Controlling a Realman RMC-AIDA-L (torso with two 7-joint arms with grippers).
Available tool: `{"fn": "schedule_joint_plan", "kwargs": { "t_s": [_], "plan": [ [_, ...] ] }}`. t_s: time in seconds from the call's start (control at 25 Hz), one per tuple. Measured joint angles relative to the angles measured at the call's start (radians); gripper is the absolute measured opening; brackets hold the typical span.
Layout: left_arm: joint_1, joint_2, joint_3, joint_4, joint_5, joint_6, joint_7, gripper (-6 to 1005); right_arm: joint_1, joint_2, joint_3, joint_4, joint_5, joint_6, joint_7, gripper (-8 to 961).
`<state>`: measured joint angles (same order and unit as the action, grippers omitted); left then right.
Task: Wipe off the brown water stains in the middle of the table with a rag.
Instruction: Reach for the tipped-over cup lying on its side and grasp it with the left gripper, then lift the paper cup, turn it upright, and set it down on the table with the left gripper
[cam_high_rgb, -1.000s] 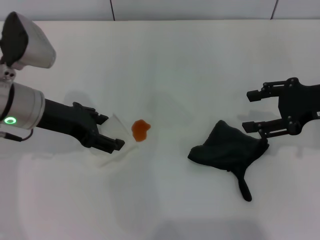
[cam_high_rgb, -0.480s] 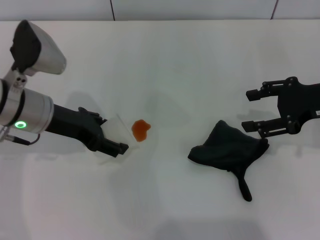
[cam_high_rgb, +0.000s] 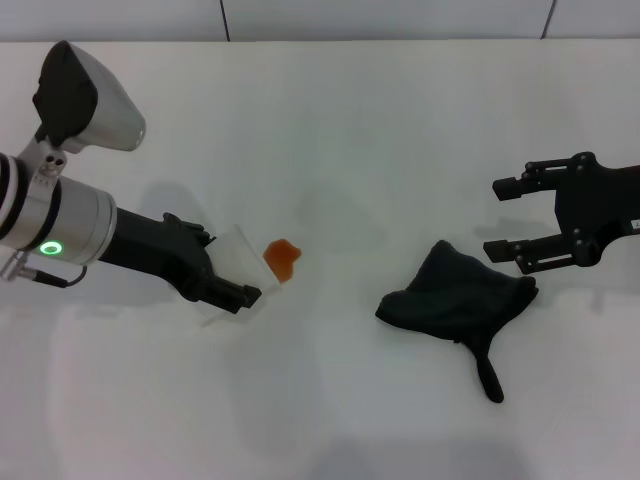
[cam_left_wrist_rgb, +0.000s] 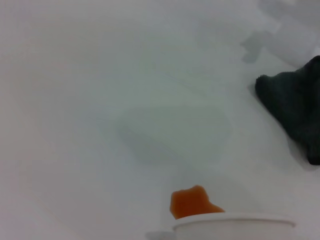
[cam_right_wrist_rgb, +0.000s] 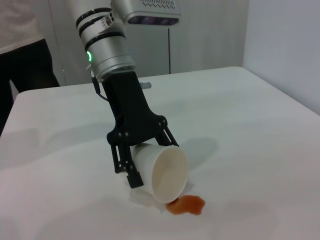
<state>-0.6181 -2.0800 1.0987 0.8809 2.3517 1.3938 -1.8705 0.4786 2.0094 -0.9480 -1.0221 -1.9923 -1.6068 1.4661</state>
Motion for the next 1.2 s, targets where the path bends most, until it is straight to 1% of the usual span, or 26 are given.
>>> {"fn": "schedule_joint_plan", "kwargs": {
  "t_s": [0.36,0.48,0.64,0.8,0.92,1.08,1.2],
  "plan": [
    [-0.002,0.000,0.008,0.001,-0.012,-0.001,0.002,860,0.000,-0.001,0.000,0.009,0.000,0.002,-0.005,765],
    [-0.003,0.000,0.006,0.003,-0.018,-0.001,0.002,706,0.000,-0.001,0.000,0.010,0.000,0.004,-0.007,765],
    [0.006,0.000,0.005,0.028,-0.039,0.000,0.003,686,0.001,-0.002,0.000,0.011,0.000,0.005,-0.007,765],
    [0.053,0.000,0.004,0.116,-0.113,-0.007,0.018,665,0.002,-0.002,0.000,0.011,0.000,0.006,-0.008,766],
    [0.087,0.003,0.002,0.142,-0.208,-0.037,0.080,648,0.002,-0.003,0.000,0.011,0.000,0.008,-0.009,766],
    [0.098,0.001,0.001,0.116,-0.296,-0.102,0.171,618,0.003,-0.003,0.000,0.011,0.000,0.011,-0.017,766],
    [0.086,0.001,0.001,0.046,-0.352,-0.155,0.246,607,0.006,-0.002,0.000,0.011,0.000,0.012,-0.021,766]
  ]
}}
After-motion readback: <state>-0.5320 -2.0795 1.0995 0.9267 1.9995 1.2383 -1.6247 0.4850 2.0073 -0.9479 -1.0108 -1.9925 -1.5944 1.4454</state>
